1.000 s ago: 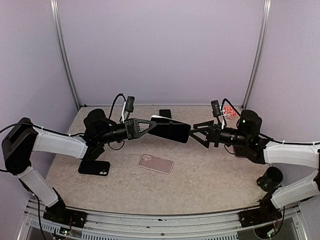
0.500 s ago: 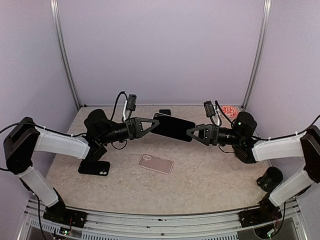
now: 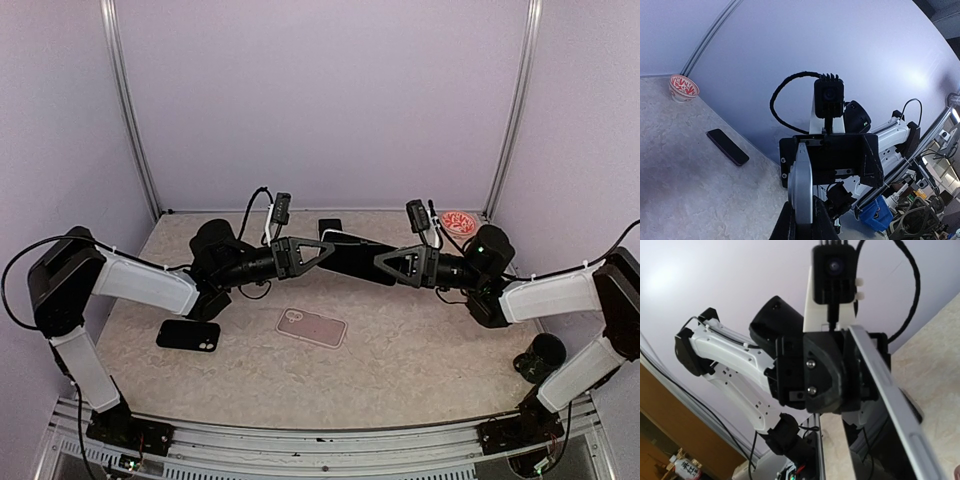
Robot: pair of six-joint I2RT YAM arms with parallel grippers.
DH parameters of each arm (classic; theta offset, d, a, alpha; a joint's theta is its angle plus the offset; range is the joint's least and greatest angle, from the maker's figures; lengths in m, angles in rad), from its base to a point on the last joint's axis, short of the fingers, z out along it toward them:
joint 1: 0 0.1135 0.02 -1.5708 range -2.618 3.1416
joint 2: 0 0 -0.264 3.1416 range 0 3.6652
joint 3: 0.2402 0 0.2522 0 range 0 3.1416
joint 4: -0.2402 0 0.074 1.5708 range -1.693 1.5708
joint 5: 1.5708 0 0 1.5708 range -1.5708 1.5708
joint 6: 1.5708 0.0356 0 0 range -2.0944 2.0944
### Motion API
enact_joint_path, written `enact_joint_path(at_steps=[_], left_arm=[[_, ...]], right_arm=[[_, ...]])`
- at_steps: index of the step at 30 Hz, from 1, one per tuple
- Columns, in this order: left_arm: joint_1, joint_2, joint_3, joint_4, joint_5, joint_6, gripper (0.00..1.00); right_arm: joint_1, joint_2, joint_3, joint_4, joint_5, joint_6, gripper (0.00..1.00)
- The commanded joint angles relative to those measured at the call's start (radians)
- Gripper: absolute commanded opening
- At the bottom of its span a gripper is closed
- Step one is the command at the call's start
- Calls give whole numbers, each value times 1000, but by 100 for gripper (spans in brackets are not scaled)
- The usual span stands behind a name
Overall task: Put the phone into the phone case
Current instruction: Pass from the left arm to the right
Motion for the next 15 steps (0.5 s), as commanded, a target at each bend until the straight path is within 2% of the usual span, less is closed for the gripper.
enact_joint_path(at_steps=[1,10,15], left_arm=[[-6,15,44,64,-39,-3,0],[-4,6,23,55,-105,3,0],[-1,8,14,56,-114,-4,0]], right_arm=[[13,14,20,36,-17,16,84],[19,22,18,40,-17,11,77],[20,37,17,54,-21,14,66]])
